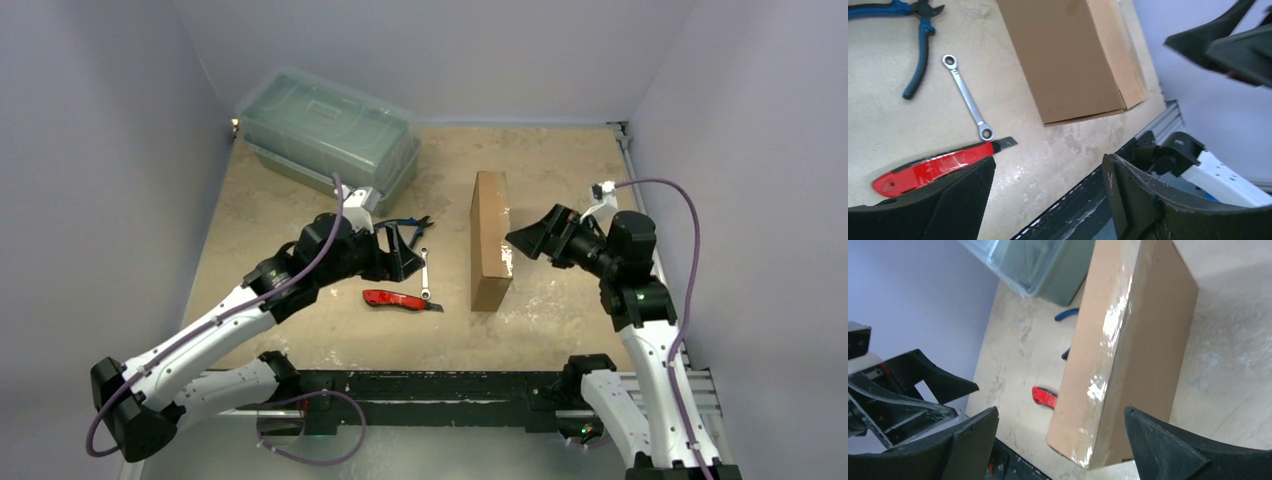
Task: Unpack the express box
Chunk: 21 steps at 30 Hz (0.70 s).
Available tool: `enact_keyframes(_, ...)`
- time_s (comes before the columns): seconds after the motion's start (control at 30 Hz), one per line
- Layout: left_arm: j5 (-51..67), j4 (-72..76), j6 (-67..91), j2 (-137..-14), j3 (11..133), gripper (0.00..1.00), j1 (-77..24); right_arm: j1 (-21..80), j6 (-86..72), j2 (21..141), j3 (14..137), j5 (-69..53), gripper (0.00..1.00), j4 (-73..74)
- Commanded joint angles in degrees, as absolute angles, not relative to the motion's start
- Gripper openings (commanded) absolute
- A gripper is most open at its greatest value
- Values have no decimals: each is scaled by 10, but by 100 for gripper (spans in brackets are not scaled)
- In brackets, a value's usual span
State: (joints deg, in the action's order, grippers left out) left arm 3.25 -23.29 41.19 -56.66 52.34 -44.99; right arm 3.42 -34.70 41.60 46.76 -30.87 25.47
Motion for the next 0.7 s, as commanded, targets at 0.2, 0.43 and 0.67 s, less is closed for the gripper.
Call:
enact_keyframes(0.2,29,-107,458,-585,467,81,-446,54,-321,362,415,-371,99,320)
enact_keyframes(0.43,38,-48,439,-661,492,80,-446,82,-319,372,385,-408,99,268)
enact_keyframes(0.67,27,-14,451,-700,489,79,-446,175,-369,399,377,-331,99,230)
